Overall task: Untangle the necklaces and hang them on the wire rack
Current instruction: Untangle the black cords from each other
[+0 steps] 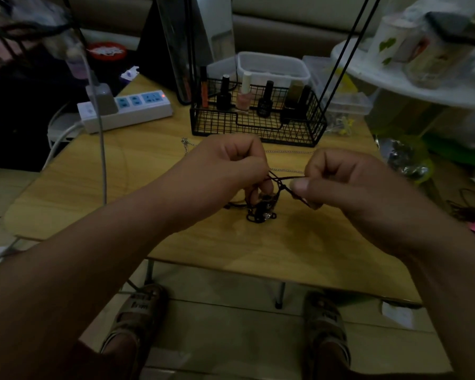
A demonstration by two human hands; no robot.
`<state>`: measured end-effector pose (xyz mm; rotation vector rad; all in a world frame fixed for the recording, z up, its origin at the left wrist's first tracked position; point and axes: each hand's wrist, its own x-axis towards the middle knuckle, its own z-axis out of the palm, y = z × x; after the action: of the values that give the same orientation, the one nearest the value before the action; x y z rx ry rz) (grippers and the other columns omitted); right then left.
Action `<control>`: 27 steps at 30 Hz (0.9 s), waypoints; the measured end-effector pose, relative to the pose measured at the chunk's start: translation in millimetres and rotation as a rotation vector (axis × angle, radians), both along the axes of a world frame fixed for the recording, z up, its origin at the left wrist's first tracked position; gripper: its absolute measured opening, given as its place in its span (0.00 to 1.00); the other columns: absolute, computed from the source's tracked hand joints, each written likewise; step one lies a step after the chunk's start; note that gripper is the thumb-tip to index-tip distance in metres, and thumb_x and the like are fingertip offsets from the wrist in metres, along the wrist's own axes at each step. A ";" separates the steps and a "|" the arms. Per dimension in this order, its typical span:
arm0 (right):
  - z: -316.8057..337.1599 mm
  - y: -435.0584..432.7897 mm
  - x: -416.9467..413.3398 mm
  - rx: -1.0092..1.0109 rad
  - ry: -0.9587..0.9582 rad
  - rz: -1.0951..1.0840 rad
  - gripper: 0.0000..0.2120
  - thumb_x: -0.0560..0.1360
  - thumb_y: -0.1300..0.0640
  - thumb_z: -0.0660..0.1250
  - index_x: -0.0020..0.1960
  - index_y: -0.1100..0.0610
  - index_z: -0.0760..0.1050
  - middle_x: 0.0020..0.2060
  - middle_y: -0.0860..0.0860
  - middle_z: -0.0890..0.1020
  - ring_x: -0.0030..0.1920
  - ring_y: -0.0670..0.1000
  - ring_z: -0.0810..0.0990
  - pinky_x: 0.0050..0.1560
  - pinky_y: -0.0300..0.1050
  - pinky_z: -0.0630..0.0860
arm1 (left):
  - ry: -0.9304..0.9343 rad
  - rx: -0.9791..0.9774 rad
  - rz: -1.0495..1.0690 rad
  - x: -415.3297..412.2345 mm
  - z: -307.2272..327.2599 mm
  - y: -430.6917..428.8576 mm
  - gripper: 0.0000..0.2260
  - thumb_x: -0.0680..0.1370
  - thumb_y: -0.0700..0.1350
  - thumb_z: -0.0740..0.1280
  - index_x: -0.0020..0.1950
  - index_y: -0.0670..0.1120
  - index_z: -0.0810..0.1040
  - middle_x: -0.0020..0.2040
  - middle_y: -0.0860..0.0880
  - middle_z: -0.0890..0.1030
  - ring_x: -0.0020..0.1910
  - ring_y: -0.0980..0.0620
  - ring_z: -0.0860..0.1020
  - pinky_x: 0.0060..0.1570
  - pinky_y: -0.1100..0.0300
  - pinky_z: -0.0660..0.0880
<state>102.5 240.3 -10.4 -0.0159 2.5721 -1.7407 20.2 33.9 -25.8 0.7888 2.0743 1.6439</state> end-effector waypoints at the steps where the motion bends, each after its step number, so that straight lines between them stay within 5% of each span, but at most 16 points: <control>1: 1.0 -0.6 1.7 0.034 -0.006 0.013 0.11 0.72 0.50 0.75 0.40 0.56 0.78 0.33 0.56 0.78 0.39 0.50 0.78 0.45 0.41 0.76 | -0.006 0.006 -0.001 -0.3 0.2 0.1 0.05 0.80 0.34 0.64 0.45 0.35 0.75 0.39 0.45 0.85 0.38 0.48 0.80 0.45 0.52 0.78; 6: 2.0 -3.8 3.9 0.065 0.044 -0.021 0.11 0.75 0.46 0.68 0.43 0.53 0.83 0.35 0.52 0.81 0.38 0.46 0.77 0.41 0.36 0.75 | -0.022 0.010 0.002 0.1 -1.8 1.0 0.05 0.80 0.35 0.64 0.45 0.37 0.76 0.38 0.44 0.85 0.40 0.46 0.83 0.46 0.51 0.80; 11: 7.5 -10.6 -0.8 -0.716 0.053 -0.100 0.11 0.82 0.54 0.61 0.43 0.56 0.76 0.28 0.48 0.72 0.38 0.50 0.79 0.50 0.45 0.79 | -0.032 -0.003 -0.014 2.9 -3.0 1.7 0.06 0.81 0.35 0.63 0.44 0.38 0.75 0.39 0.44 0.85 0.39 0.47 0.83 0.48 0.52 0.81; 13: 12.2 -9.8 0.3 -0.800 0.002 -0.084 0.10 0.81 0.53 0.61 0.43 0.56 0.75 0.25 0.47 0.67 0.31 0.49 0.73 0.46 0.46 0.81 | -0.023 -0.007 -0.007 3.3 -3.7 2.5 0.06 0.81 0.35 0.63 0.44 0.39 0.76 0.39 0.44 0.85 0.39 0.48 0.83 0.50 0.51 0.81; 18: 10.9 -1.3 2.0 -0.253 -0.175 -0.064 0.13 0.70 0.49 0.72 0.43 0.59 0.79 0.26 0.51 0.66 0.26 0.49 0.67 0.33 0.45 0.77 | -0.025 -0.016 -0.004 2.3 -6.3 3.3 0.06 0.80 0.36 0.64 0.44 0.38 0.76 0.40 0.45 0.85 0.40 0.49 0.83 0.54 0.47 0.80; 21: 3.4 -5.5 0.2 -0.004 -0.166 -0.062 0.15 0.72 0.48 0.73 0.43 0.61 0.83 0.24 0.52 0.69 0.26 0.49 0.68 0.32 0.46 0.75 | -0.021 -0.008 -0.028 3.4 -7.7 4.0 0.06 0.80 0.36 0.65 0.44 0.39 0.77 0.41 0.45 0.85 0.43 0.49 0.83 0.52 0.49 0.80; 27: -4.1 -20.9 -3.1 -0.165 -0.016 -0.175 0.08 0.80 0.55 0.69 0.45 0.57 0.82 0.22 0.47 0.66 0.24 0.47 0.63 0.27 0.43 0.67 | 0.006 0.005 -0.056 4.6 -10.2 6.0 0.07 0.76 0.42 0.68 0.43 0.39 0.77 0.38 0.45 0.77 0.40 0.50 0.76 0.46 0.52 0.74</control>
<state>99.4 219.3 -14.5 0.2241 2.4777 -1.9987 24.8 39.9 -36.0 0.8461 2.0347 1.6194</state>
